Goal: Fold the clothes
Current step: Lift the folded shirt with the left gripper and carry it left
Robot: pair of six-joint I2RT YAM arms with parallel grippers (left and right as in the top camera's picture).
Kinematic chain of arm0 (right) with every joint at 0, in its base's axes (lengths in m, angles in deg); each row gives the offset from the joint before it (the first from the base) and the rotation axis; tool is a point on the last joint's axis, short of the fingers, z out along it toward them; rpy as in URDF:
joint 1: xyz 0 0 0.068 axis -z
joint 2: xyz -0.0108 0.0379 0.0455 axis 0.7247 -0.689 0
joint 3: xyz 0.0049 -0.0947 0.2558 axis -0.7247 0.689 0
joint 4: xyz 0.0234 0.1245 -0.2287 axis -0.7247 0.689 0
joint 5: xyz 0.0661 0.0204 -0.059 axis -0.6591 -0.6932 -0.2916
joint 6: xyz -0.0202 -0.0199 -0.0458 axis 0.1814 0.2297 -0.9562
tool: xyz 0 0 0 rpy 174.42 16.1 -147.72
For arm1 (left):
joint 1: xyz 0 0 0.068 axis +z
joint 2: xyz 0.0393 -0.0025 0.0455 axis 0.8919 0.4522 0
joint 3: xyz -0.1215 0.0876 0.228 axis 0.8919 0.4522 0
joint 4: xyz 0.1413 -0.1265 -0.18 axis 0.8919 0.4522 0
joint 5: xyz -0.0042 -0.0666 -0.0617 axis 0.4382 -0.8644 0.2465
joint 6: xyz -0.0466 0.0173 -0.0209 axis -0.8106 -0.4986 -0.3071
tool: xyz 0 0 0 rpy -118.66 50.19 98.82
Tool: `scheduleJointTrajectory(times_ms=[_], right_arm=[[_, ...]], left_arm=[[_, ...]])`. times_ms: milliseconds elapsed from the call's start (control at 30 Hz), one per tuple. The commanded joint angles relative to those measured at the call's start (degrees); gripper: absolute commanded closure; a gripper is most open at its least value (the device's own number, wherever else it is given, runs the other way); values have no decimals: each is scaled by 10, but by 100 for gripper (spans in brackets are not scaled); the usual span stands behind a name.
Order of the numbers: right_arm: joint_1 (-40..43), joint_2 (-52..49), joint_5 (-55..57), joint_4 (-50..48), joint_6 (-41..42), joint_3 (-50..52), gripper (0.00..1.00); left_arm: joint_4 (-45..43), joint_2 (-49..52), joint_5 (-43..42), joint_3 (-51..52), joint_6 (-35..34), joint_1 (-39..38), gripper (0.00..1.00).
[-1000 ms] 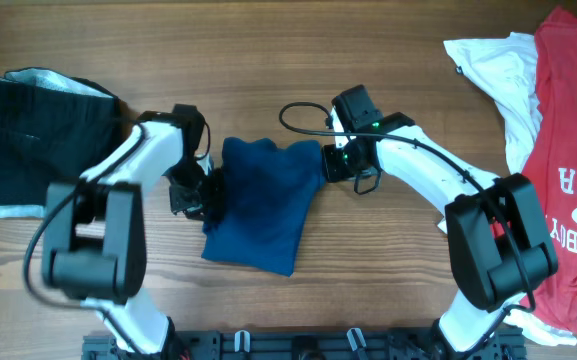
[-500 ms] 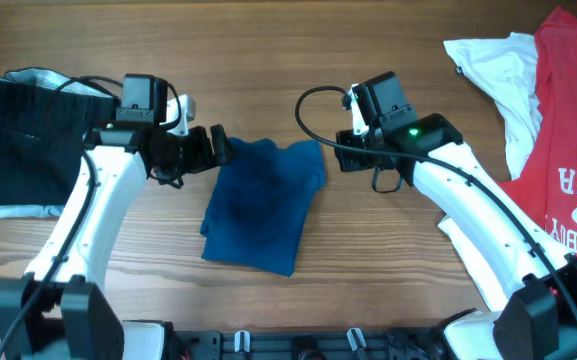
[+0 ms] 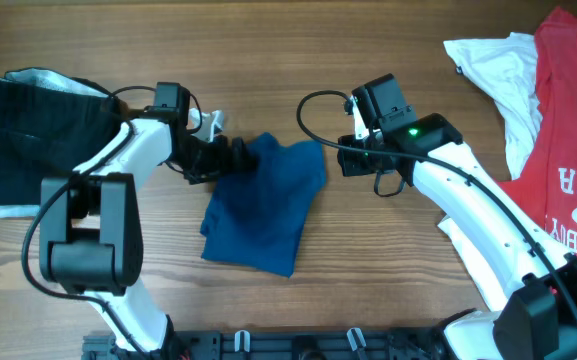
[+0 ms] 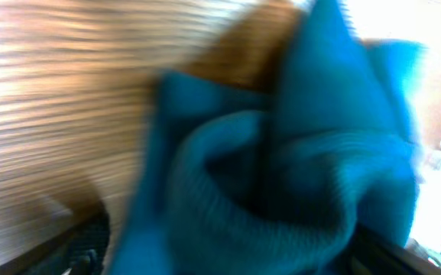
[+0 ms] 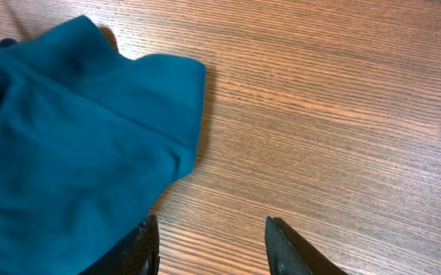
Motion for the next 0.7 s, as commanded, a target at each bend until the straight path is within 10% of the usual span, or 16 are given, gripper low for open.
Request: scheduleJointTrajectory(times_ms=[0,267,667], right_arm=[[-2,3,12,-1,9,-7,55],[-2,3,15,5,9,-7,55],[15,38,62,27,28,-7,56]], left_arm=[[10,45,-69,7,48,-42,23],[-9,35,-48,5,48,-61,96],[10,-216,99,-54,-4,122,96]])
